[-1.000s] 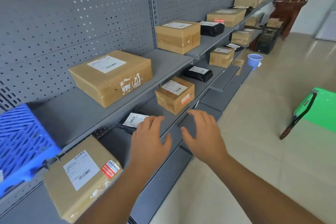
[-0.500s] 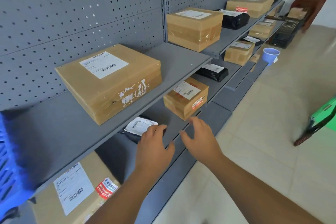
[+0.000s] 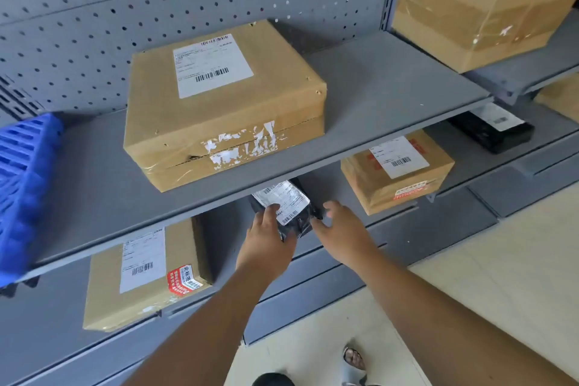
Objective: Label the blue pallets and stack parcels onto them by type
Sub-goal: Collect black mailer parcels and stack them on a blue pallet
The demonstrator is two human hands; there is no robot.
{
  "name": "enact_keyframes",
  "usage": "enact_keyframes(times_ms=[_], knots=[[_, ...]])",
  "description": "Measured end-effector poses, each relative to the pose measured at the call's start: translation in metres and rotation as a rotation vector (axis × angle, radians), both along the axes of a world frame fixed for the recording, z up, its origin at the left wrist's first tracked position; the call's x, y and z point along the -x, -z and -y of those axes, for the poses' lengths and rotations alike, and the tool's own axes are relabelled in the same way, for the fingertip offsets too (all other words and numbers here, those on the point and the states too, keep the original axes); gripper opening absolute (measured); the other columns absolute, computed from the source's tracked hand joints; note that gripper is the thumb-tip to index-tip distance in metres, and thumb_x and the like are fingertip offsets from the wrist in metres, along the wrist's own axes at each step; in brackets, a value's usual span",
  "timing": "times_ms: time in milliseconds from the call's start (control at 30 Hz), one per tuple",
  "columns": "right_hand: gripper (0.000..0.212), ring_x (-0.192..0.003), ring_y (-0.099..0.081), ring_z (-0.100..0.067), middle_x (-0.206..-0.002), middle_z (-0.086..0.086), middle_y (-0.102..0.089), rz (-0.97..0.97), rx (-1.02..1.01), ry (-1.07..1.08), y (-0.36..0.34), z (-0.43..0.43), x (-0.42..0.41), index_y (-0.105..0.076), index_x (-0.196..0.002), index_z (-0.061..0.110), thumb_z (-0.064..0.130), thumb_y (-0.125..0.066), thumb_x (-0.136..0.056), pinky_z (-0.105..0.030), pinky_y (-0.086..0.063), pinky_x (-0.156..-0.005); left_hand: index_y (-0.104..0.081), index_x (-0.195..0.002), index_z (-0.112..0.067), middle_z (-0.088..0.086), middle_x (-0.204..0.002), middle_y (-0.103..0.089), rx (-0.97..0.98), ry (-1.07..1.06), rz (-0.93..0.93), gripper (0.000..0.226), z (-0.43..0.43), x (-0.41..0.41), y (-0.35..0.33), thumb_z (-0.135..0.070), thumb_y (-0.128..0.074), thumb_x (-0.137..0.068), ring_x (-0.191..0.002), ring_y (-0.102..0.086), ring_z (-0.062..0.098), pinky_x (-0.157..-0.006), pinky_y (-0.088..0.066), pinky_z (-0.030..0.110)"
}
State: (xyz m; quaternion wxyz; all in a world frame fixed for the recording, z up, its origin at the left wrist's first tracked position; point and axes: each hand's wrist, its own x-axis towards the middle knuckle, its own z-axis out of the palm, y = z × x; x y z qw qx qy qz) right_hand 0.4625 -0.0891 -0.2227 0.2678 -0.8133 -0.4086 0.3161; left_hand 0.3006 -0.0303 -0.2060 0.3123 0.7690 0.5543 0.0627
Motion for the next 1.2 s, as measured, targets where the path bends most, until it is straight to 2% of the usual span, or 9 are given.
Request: enact_keyframes(times_ms=[133,267,400,467,567,700,867,1033,1200], knots=[[0.058,-0.122,-0.058,-0.034,-0.135,-0.014,-0.061,0.018,0.062,-0.069,0.014,-0.025,-0.014,-0.048,-0.144,0.011,0.043,-0.057,-0.096,-0.042,-0.048,-0.098,-0.038,-0.146,-0.027,0.004,-0.145,-0.046,0.099,-0.170,0.011,0.055,-0.009,-0.001,0.025,-0.040,-0.054,-0.095,-0.128,-0.050,0.029,-0.107,-0.044,0.046],[0.058,-0.127,-0.056,-0.035,-0.140,-0.015,-0.060,0.065,0.078,-0.139,0.030,-0.053,-0.022,-0.046,-0.146,0.010,0.040,-0.055,-0.097,-0.042,-0.049,-0.102,-0.043,-0.137,-0.027,0.005,-0.136,-0.049,0.119,-0.281,0.068,0.045,-0.025,-0.001,0.048,-0.037,-0.054,-0.095,-0.115,-0.057,0.028,-0.099,-0.052,0.048],[0.056,-0.126,-0.055,-0.036,-0.141,-0.016,-0.058,0.085,0.077,-0.177,0.046,-0.081,-0.023,-0.045,-0.144,0.006,0.038,-0.054,-0.099,-0.043,-0.049,-0.100,-0.041,-0.144,-0.022,0.007,-0.137,-0.048,0.138,-0.338,0.080,0.050,-0.044,-0.001,0.071,-0.039,-0.051,-0.097,-0.113,-0.057,0.027,-0.092,-0.053,0.042],[0.050,-0.122,-0.057,-0.037,-0.136,-0.015,-0.060,0.082,0.075,-0.171,0.054,-0.091,-0.022,-0.050,-0.138,0.007,0.038,-0.055,-0.099,-0.041,-0.049,-0.097,-0.045,-0.140,-0.021,0.006,-0.133,-0.051,0.134,-0.342,0.085,0.047,-0.051,-0.003,0.081,-0.038,-0.051,-0.097,-0.108,-0.060,0.025,-0.081,-0.052,0.035],[0.034,-0.106,-0.063,-0.034,-0.120,-0.011,-0.068,0.101,0.066,-0.217,0.069,-0.100,-0.020,-0.058,-0.122,0.011,0.036,-0.056,-0.098,-0.043,-0.054,-0.091,-0.053,-0.123,-0.023,0.003,-0.119,-0.062,0.121,-0.350,0.159,0.029,-0.060,-0.009,0.094,-0.034,-0.052,-0.096,-0.082,-0.068,0.016,-0.052,-0.049,0.018],[0.031,-0.104,-0.063,-0.034,-0.115,-0.009,-0.070,0.089,0.053,-0.194,0.086,-0.105,-0.016,-0.061,-0.119,0.011,0.033,-0.057,-0.098,-0.035,-0.051,-0.084,-0.051,-0.129,-0.024,-0.004,-0.110,-0.065,0.163,-0.380,0.231,0.035,-0.065,-0.019,0.109,-0.035,-0.055,-0.096,-0.085,-0.068,0.020,-0.056,-0.051,0.026],[0.025,-0.097,-0.063,-0.030,-0.111,-0.007,-0.071,0.010,0.042,-0.091,0.098,-0.107,-0.011,-0.064,-0.111,0.012,0.031,-0.059,-0.096,-0.029,-0.043,-0.073,-0.050,-0.110,-0.029,-0.008,-0.093,-0.064,0.238,-0.481,0.319,0.015,-0.069,-0.022,0.121,-0.032,-0.056,-0.097,-0.077,-0.069,0.020,-0.050,-0.051,0.027],[0.017,-0.092,-0.068,-0.026,-0.103,-0.002,-0.074,-0.146,-0.006,-0.003,0.096,-0.098,-0.006,-0.071,-0.103,0.014,0.023,-0.061,-0.092,-0.037,-0.056,-0.077,-0.056,-0.116,-0.027,-0.008,-0.095,-0.067,0.297,-0.529,0.398,0.019,-0.066,-0.017,0.123,-0.025,-0.060,-0.097,-0.070,-0.069,0.014,-0.041,-0.051,0.022],[0.017,-0.093,-0.068,-0.022,-0.106,-0.001,-0.074,-0.218,-0.029,0.027,0.085,-0.085,0.003,-0.070,-0.106,0.016,0.020,-0.060,-0.093,-0.035,-0.057,-0.078,-0.060,-0.114,-0.030,-0.014,-0.090,-0.070,0.321,-0.567,0.475,0.021,-0.056,-0.006,0.114,-0.022,-0.064,-0.096,-0.059,-0.068,0.004,-0.047,-0.057,0.023]])
